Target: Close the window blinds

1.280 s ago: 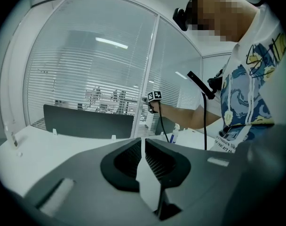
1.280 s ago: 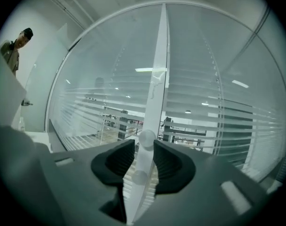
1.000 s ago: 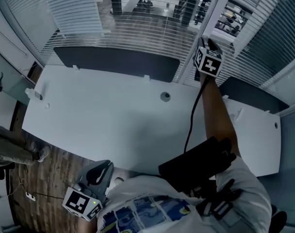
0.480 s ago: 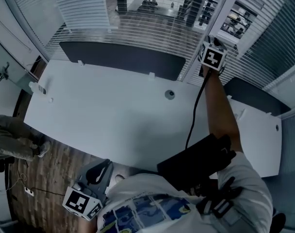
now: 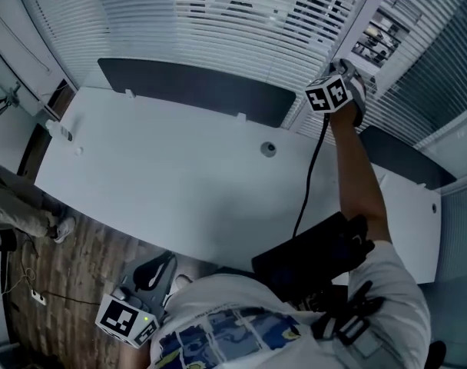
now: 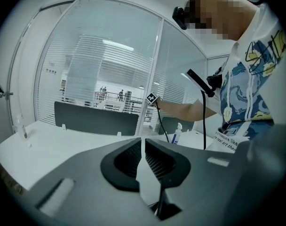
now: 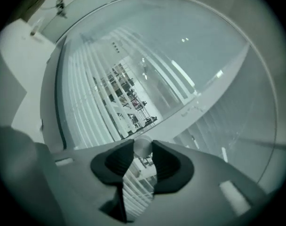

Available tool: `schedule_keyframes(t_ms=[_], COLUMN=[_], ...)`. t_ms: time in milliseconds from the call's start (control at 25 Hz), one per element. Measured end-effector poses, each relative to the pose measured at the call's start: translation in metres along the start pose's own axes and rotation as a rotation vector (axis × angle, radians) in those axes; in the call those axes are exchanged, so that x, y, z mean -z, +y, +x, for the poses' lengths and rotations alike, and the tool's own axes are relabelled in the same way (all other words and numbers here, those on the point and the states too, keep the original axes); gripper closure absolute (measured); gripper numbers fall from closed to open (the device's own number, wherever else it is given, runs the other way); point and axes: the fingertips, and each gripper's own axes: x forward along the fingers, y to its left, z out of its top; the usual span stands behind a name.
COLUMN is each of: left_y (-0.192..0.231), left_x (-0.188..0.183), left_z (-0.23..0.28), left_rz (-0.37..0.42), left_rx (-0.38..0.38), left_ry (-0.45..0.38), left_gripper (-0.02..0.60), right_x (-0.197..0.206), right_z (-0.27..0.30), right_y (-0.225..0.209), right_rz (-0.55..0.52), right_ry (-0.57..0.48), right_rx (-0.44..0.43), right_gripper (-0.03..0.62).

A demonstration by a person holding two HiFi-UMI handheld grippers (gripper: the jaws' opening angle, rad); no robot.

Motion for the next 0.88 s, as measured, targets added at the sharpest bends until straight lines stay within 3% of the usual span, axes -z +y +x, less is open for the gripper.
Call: schedule_keyframes(t_ms=[80, 200, 320, 560, 880], left_y=[0.000, -0.003, -0.006, -0.009, -0.011], left_x=[0.002, 0.001, 0.000, -0.002, 0.000], left_z=[0.001, 0.002, 0.004, 0.006, 0.007], left_rz=[-0.005, 0.001, 0.008, 0.014, 0.015], left_rx=[0.008, 0.019, 0.022, 0.033, 0.040], left_ry=[0.003, -0.004, -0.005, 0.002, 0.003], left_gripper=[0.552, 0.552, 0.552, 0.552, 0.552], right_x=[0.001, -0.001, -0.002, 0.005, 0.013], right_z=[0.000, -0.003, -0.010, -0.017, -0.006], right_y=[0.004, 0.001, -0.003, -0.017, -0.012], right_rz=[-0.068, 0.034, 0.237, 0.889, 1.292], right_ry=[0.000, -0.021, -0.058, -0.096, -0.039], right_rx=[-0.001, -0.029, -0.070, -0.216, -0.288], right_gripper=[0.473, 0.471, 0.468, 0.468, 0.468])
